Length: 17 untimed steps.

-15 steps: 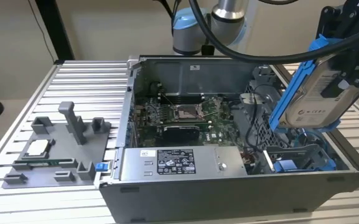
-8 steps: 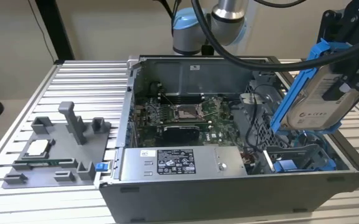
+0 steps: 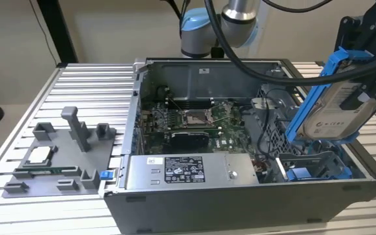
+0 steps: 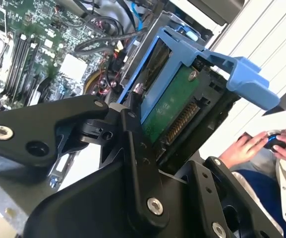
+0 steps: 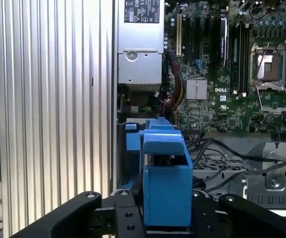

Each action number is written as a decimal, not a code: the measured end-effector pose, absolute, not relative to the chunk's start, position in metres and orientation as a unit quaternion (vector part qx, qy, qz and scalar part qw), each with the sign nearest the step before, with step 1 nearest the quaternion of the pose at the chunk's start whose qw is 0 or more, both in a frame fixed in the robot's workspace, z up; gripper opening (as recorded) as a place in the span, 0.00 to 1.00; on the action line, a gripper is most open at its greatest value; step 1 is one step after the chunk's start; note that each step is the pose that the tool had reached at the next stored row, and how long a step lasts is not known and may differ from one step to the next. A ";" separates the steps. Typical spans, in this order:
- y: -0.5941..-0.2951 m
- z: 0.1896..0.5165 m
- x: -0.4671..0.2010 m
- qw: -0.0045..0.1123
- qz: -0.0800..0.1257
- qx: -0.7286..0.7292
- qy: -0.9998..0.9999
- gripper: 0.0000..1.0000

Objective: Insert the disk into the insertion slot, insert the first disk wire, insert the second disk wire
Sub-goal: 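Insert the disk into the insertion slot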

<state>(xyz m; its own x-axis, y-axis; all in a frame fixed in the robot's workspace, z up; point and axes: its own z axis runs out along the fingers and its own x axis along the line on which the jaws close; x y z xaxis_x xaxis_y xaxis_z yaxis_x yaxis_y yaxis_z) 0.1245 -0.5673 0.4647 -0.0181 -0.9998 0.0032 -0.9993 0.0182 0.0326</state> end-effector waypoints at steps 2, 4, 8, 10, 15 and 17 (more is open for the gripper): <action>-0.568 0.463 0.125 0.013 -0.010 0.701 -0.713 0.00; -0.568 0.461 0.126 0.013 -0.010 0.701 -0.713 0.00; -0.568 0.459 0.128 0.013 -0.010 0.701 -0.713 0.00; -0.568 0.457 0.129 0.013 -0.010 0.701 -0.713 0.00; -0.568 0.456 0.129 0.013 -0.010 0.701 -0.713 0.00; -0.568 0.456 0.129 0.012 -0.011 0.701 -0.713 0.00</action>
<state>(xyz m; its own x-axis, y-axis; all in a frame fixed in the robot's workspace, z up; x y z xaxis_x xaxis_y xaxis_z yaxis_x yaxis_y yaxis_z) 0.1288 -0.5683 0.4560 -0.0181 -0.9998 0.0026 -0.9993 0.0182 0.0324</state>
